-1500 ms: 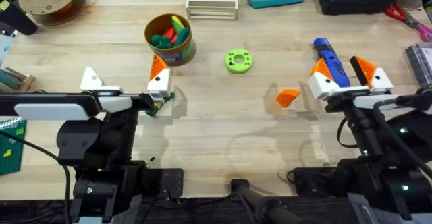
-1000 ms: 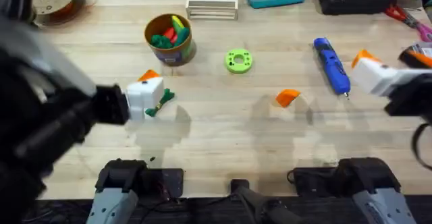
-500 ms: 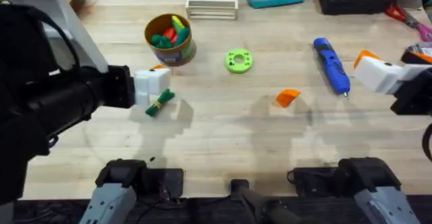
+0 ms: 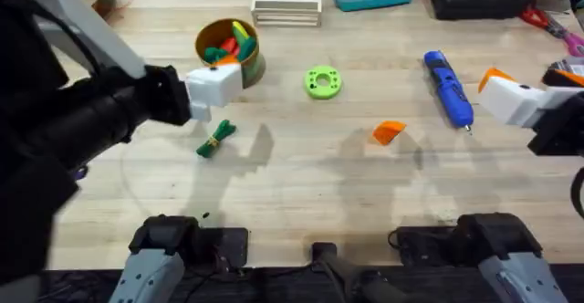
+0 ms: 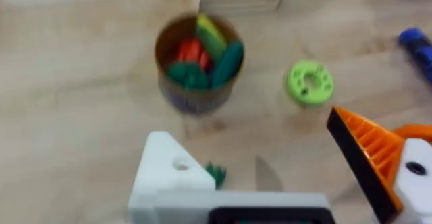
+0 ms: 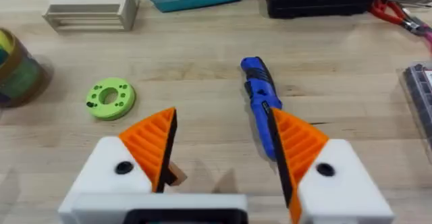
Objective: Pick up the gripper from the table and insert it into the empty holder that is missing its gripper. Then pick up a screw, insert it into the mounting hole, and use the screwdriver to tighten it. Finally, clean up the table by picking up the vegetable and placing it into the bucket.
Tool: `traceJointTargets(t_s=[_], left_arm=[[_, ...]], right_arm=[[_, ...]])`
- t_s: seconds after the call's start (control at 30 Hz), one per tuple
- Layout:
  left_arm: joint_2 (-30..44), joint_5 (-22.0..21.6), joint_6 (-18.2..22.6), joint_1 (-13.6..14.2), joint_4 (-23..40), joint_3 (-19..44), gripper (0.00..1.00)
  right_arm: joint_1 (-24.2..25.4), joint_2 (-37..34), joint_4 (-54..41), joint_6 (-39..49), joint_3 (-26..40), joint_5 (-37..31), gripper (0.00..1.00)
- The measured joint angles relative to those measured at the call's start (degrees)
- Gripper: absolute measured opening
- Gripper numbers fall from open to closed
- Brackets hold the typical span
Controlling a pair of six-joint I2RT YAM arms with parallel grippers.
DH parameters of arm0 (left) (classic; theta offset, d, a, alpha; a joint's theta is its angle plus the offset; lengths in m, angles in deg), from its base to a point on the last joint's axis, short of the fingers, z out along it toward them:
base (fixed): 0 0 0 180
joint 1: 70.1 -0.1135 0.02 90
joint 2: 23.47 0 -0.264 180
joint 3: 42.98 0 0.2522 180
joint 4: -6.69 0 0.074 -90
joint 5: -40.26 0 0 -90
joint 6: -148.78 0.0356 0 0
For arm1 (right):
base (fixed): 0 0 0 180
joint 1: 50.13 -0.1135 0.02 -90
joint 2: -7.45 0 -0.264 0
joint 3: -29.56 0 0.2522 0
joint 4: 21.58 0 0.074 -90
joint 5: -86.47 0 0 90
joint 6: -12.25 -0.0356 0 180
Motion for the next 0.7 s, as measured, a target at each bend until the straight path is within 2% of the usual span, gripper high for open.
traceJointTargets(t_s=[0.03,0.07,0.2,0.23,0.27,0.37,0.5,0.53,0.57,0.6,0.7], left_arm=[[-1.47,0.82,0.53,0.28,-4.16,-2.20,0.986],[-8.62,3.97,1.45,1.82,-15.45,-10.99,0.986],[-20.44,9.29,2.05,4.14,-26.36,-22.72,0.986],[-24.74,12.60,1.16,5.52,-31.33,-28.76,0.986],[-25.74,16.06,-0.82,10.20,-41.48,-37.36,0.986],[-25.76,16.91,-1.20,13.03,-46.36,-40.72,0.986],[-26.49,16.93,-1.27,16.48,-49.60,-43.99,0.987],[-33.65,15.84,-1.44,20.55,-44.34,-46.33,0.987],[-34.89,15.61,-1.46,20.99,-43.38,-46.40,0.987],[-35.92,14.99,-1.60,21.65,-38.83,-46.36,0.987],[-35.92,14.59,-1.64,22.08,-38.77,-46.35,0.987]], right_arm=[[0.00,0.00,0.00,0.00,0.00,0.00,0.792],[0.00,0.00,-0.02,0.00,0.00,0.00,0.792],[0.00,0.00,0.00,0.00,0.00,0.00,0.791],[0.00,0.00,0.00,0.00,0.00,0.00,0.791],[0.00,0.02,-0.02,0.00,0.00,0.00,0.791],[0.00,0.00,-0.02,0.00,0.00,0.02,0.791],[0.00,0.00,-0.02,0.00,0.00,0.00,0.792],[0.00,0.00,-0.02,0.00,0.00,0.00,0.792],[0.00,0.00,-0.02,0.00,0.00,0.00,0.791],[0.00,0.00,-0.02,0.00,0.00,0.02,0.792],[0.00,0.00,-0.02,0.00,0.00,0.01,0.792]])
